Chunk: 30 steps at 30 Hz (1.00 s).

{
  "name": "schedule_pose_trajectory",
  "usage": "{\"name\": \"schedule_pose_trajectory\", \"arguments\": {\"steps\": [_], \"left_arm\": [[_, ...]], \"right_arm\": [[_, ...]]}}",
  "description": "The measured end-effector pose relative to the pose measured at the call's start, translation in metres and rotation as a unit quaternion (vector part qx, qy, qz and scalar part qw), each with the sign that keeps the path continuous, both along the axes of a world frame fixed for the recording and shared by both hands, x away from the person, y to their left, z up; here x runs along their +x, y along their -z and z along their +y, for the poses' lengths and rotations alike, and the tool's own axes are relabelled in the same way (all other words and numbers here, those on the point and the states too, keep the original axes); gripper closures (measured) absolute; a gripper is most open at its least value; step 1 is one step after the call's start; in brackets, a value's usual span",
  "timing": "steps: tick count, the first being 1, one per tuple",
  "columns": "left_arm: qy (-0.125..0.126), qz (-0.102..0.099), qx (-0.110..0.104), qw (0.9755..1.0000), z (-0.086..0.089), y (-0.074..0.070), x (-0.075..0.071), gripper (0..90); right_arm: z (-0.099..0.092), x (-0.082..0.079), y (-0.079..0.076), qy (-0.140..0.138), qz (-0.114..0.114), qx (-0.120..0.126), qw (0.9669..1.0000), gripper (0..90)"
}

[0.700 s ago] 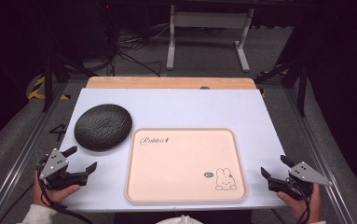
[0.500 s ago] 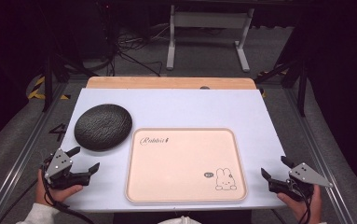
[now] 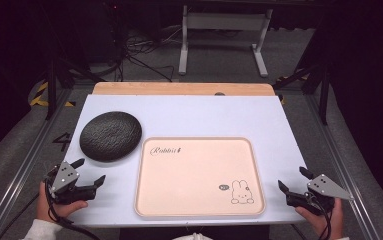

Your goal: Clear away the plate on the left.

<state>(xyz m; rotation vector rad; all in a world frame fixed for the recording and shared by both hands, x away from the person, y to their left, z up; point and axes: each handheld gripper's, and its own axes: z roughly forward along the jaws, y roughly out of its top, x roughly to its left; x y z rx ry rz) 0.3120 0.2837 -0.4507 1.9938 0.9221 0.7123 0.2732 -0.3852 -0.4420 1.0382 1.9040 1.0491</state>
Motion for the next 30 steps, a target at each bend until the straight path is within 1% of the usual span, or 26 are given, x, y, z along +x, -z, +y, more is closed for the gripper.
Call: {"name": "schedule_pose_trajectory", "arguments": {"steps": [4, 6, 8, 9, 11, 12, 15, 16, 17, 19, 20, 21, 22, 23, 24, 25, 26, 27, 28, 30], "left_arm": [[-0.006, 0.004, 0.026, 0.9996, -0.005, 0.001, 0.008, 14.0], [-0.015, 0.004, 0.060, 0.9981, -0.010, 0.001, 0.013, 14.3], [-0.011, 0.002, 0.081, 0.9967, -0.015, 0.001, 0.018, 14.7], [-0.014, 0.000, 0.089, 0.9959, -0.019, 0.001, 0.020, 15.3], [-0.016, -0.006, 0.115, 0.9932, -0.026, 0.001, 0.025, 16.0], [-0.017, -0.007, 0.133, 0.9910, -0.030, 0.001, 0.028, 16.9], [-0.014, -0.005, 0.161, 0.9868, -0.039, 0.003, 0.036, 17.8], [-0.017, -0.008, 0.173, 0.9848, -0.040, 0.003, 0.038, 18.1], [-0.020, -0.007, 0.180, 0.9835, -0.042, 0.004, 0.040, 18.5], [-0.016, -0.010, 0.189, 0.9817, -0.046, 0.005, 0.046, 19.0], [-0.019, -0.013, 0.198, 0.9800, -0.048, 0.005, 0.048, 19.4], [-0.018, -0.011, 0.202, 0.9791, -0.050, 0.005, 0.050, 19.6], [-0.018, -0.012, 0.211, 0.9771, -0.052, 0.005, 0.053, 20.2], [-0.025, -0.018, 0.224, 0.9741, -0.056, 0.005, 0.056, 21.7], [-0.026, -0.019, 0.227, 0.9733, -0.057, 0.005, 0.057, 22.0], [-0.021, -0.020, 0.235, 0.9715, -0.060, 0.005, 0.058, 22.7], [-0.023, -0.022, 0.245, 0.9689, -0.063, 0.006, 0.059, 22.8], [-0.023, -0.027, 0.262, 0.9644, -0.066, 0.008, 0.060, 22.7], [-0.020, -0.028, 0.274, 0.9612, -0.069, 0.008, 0.061, 23.2], [-0.025, -0.031, 0.293, 0.9553, -0.073, 0.011, 0.062, 23.7]], "right_arm": [[-0.001, 0.000, 0.000, 0.001, 0.000, 0.001, 1.0000, 15.0], [-0.001, 0.000, 0.000, 0.001, 0.001, 0.001, 1.0000, 15.0], [0.000, 0.000, 0.000, 0.000, 0.001, -0.001, 1.0000, 15.1], [0.000, 0.000, 0.000, 0.000, 0.001, -0.001, 1.0000, 15.1], [0.000, 0.000, 0.000, 0.001, 0.002, -0.001, 1.0000, 15.0], [0.000, 0.000, 0.000, 0.002, 0.002, -0.001, 1.0000, 15.0], [0.000, 0.001, 0.001, 0.002, 0.003, 0.000, 1.0000, 15.0], [0.000, 0.001, 0.001, 0.001, 0.003, 0.000, 1.0000, 15.0], [0.000, 0.001, 0.001, 0.002, 0.003, 0.000, 1.0000, 15.1], [0.000, 0.001, 0.001, 0.001, 0.003, 0.000, 1.0000, 15.1], [0.000, 0.001, 0.001, 0.002, 0.003, 0.000, 1.0000, 15.0], [0.000, 0.001, 0.001, 0.002, 0.003, 0.000, 1.0000, 15.0], [0.000, 0.001, 0.001, 0.002, 0.003, 0.000, 1.0000, 15.0], [0.000, 0.001, 0.001, 0.002, 0.003, 0.000, 1.0000, 15.0], [0.000, 0.001, 0.001, 0.001, 0.004, -0.001, 1.0000, 15.0], [0.000, 0.001, 0.001, 0.001, 0.004, -0.001, 1.0000, 15.0], [0.000, 0.001, 0.001, 0.001, 0.004, -0.001, 1.0000, 15.0], [0.000, 0.001, 0.001, 0.001, 0.004, 0.000, 1.0000, 15.0], [-0.001, 0.001, 0.001, 0.002, 0.004, 0.001, 1.0000, 15.0], [-0.001, 0.001, 0.001, 0.002, 0.004, 0.002, 1.0000, 15.0]]}}
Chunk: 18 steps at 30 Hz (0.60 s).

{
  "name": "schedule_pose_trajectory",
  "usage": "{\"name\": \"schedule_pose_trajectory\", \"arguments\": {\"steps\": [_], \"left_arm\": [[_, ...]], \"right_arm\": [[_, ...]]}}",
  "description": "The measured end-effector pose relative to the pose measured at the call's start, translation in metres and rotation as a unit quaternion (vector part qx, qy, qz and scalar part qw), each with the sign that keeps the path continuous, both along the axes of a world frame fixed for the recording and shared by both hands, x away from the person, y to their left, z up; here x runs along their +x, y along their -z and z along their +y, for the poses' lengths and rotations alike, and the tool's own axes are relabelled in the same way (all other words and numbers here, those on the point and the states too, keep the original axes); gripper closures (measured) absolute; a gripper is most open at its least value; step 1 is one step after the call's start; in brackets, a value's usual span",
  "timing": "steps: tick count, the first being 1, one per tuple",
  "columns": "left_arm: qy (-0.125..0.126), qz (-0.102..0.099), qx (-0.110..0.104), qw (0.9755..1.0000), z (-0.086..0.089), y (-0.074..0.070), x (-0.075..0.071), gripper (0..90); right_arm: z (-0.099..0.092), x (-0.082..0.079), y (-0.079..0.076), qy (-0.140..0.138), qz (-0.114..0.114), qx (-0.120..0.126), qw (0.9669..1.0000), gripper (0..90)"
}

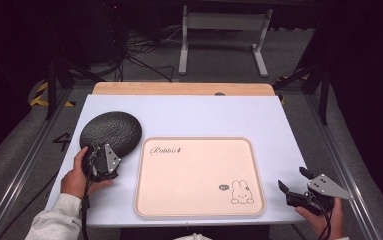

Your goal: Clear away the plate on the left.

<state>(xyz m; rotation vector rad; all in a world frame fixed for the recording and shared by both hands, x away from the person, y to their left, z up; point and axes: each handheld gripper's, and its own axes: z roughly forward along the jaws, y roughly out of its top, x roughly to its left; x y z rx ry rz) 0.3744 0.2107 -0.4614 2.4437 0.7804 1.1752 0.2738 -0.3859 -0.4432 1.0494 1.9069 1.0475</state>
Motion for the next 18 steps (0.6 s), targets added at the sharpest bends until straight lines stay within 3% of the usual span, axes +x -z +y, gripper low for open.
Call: {"name": "schedule_pose_trajectory", "arguments": {"steps": [1, 5, 8, 13, 16, 18], "left_arm": [[-0.005, -0.007, 0.015, 0.9998, -0.002, 0.001, 0.001, 24.1], [-0.008, -0.015, 0.032, 0.9993, -0.005, 0.003, 0.004, 25.4], [0.005, -0.014, 0.055, 0.9984, -0.008, 0.004, 0.003, 31.4], [0.028, -0.004, 0.115, 0.9930, -0.019, 0.008, 0.004, 57.5], [0.034, 0.002, 0.137, 0.9900, -0.025, 0.011, 0.006, 70.9], [0.035, -0.009, 0.152, 0.9877, -0.028, 0.014, 0.006, 76.0]], "right_arm": [[0.000, 0.000, 0.000, 0.000, 0.000, -0.001, 1.0000, 15.1], [0.000, 0.000, 0.000, 0.000, 0.000, -0.001, 1.0000, 15.0], [0.000, 0.000, 0.000, -0.001, 0.001, -0.001, 1.0000, 15.0], [0.001, -0.001, 0.001, -0.004, 0.005, -0.005, 1.0000, 15.2], [0.001, -0.001, 0.001, -0.003, 0.005, -0.006, 1.0000, 15.1], [0.001, -0.001, 0.001, -0.003, 0.005, -0.006, 1.0000, 15.2]]}}
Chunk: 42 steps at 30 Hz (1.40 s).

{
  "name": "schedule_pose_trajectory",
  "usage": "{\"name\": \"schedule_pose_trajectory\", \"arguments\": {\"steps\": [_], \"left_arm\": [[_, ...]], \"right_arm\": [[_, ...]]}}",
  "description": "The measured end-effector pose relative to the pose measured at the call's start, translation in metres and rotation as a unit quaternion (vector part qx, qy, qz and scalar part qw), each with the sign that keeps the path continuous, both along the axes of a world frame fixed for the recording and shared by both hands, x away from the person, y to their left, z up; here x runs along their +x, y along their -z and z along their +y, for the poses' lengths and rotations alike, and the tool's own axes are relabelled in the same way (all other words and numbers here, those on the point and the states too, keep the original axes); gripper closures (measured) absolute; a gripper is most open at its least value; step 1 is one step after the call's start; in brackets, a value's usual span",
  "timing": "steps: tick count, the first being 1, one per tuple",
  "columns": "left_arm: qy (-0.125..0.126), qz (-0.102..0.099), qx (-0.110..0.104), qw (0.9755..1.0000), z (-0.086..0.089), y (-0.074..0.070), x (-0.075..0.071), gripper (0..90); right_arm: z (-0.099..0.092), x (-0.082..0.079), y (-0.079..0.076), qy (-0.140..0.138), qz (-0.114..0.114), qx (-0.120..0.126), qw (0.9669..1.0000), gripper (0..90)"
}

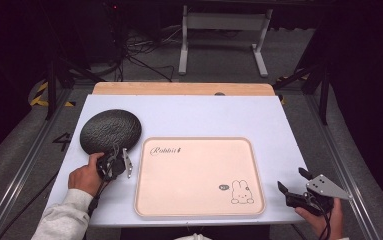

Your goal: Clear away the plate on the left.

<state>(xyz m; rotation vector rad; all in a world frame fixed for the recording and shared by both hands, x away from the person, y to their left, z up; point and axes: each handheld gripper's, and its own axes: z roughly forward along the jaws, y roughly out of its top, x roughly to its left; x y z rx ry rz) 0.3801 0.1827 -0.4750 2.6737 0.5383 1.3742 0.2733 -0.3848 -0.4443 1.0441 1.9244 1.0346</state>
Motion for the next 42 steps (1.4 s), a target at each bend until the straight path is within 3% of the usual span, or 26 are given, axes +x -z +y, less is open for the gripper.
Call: {"name": "schedule_pose_trajectory", "arguments": {"steps": [2, 5, 7, 8, 10, 11, 15, 25, 39, 42], "left_arm": [[0.002, -0.005, 0.011, 0.9999, -0.002, 0.001, 0.000, 77.3], [0.003, -0.034, 0.037, 0.9987, -0.006, 0.002, 0.000, 81.5], [0.012, -0.065, 0.059, 0.9961, -0.007, 0.001, -0.001, 84.6], [0.014, -0.070, 0.066, 0.9952, -0.007, 0.000, -0.002, 86.8], [0.023, -0.072, 0.052, 0.9958, -0.004, -0.002, -0.001, 87.0], [0.021, -0.072, 0.055, 0.9957, -0.003, -0.002, -0.001, 87.1], [0.016, -0.076, 0.029, 0.9965, 0.000, -0.005, -0.002, 87.2], [0.020, -0.081, 0.002, 0.9965, 0.003, -0.013, -0.009, 87.1], [0.033, -0.067, -0.047, 0.9961, -0.002, -0.025, -0.024, 87.5], [0.041, -0.065, -0.044, 0.9961, -0.004, -0.027, -0.026, 87.5]], "right_arm": [[0.000, 0.000, 0.000, 0.000, 0.000, 0.000, 1.0000, 15.2], [0.000, 0.000, 0.000, -0.001, 0.000, 0.000, 1.0000, 15.1], [0.000, 0.000, 0.000, 0.000, 0.000, -0.001, 1.0000, 15.1], [0.000, 0.000, 0.000, 0.000, 0.000, -0.001, 1.0000, 15.2], [0.000, -0.001, 0.000, 0.000, 0.000, -0.001, 1.0000, 15.2], [0.000, 0.000, 0.000, 0.000, 0.000, -0.001, 1.0000, 15.2], [0.000, -0.001, 0.000, -0.001, 0.000, -0.003, 1.0000, 15.2], [0.000, -0.001, 0.000, -0.003, -0.001, -0.004, 1.0000, 15.2], [0.000, -0.001, 0.000, -0.003, 0.002, -0.006, 1.0000, 15.2], [0.000, -0.001, 0.000, -0.002, 0.002, -0.006, 1.0000, 15.2]]}}
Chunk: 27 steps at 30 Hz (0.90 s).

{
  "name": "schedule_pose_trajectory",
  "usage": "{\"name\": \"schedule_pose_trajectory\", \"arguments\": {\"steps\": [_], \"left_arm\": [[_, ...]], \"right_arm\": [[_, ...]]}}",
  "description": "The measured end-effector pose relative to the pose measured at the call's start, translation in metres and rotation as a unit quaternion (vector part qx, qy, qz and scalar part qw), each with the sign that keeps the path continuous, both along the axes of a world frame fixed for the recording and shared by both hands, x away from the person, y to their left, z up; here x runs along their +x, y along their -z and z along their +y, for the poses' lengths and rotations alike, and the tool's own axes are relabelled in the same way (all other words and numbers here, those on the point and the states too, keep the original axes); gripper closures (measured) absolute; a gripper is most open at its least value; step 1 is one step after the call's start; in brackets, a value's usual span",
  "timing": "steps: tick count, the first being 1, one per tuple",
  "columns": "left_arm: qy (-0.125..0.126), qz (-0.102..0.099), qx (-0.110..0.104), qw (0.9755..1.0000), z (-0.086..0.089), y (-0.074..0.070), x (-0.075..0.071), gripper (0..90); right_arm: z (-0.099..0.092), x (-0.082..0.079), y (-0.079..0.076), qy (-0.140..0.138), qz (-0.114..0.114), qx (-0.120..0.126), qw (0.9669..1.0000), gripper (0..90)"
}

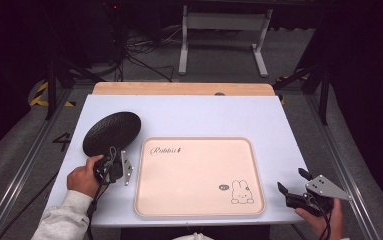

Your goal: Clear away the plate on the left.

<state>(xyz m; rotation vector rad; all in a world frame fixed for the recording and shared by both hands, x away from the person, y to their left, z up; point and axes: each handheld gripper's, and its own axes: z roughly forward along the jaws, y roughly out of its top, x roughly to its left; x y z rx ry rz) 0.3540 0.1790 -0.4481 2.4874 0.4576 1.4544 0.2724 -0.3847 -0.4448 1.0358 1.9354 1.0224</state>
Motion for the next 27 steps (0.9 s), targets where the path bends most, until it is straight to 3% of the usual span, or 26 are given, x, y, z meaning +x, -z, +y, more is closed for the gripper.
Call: {"name": "schedule_pose_trajectory", "arguments": {"steps": [7, 13, 21, 27], "left_arm": [[0.013, -0.007, -0.016, 0.9998, -0.008, -0.009, -0.010, 87.5], [0.039, -0.019, -0.025, 0.9987, -0.021, -0.018, -0.023, 87.5], [0.082, -0.032, -0.034, 0.9956, -0.045, -0.027, -0.041, 87.4], [0.118, -0.035, -0.027, 0.9920, -0.066, -0.033, -0.052, 87.3]], "right_arm": [[0.000, 0.000, 0.000, 0.000, -0.002, -0.001, 1.0000, 15.2], [0.000, -0.001, -0.001, 0.001, -0.004, 0.000, 1.0000, 15.2], [0.001, -0.001, -0.001, 0.004, -0.006, -0.008, 0.9999, 15.2], [0.001, -0.001, -0.001, 0.004, -0.006, -0.006, 1.0000, 15.2]]}}
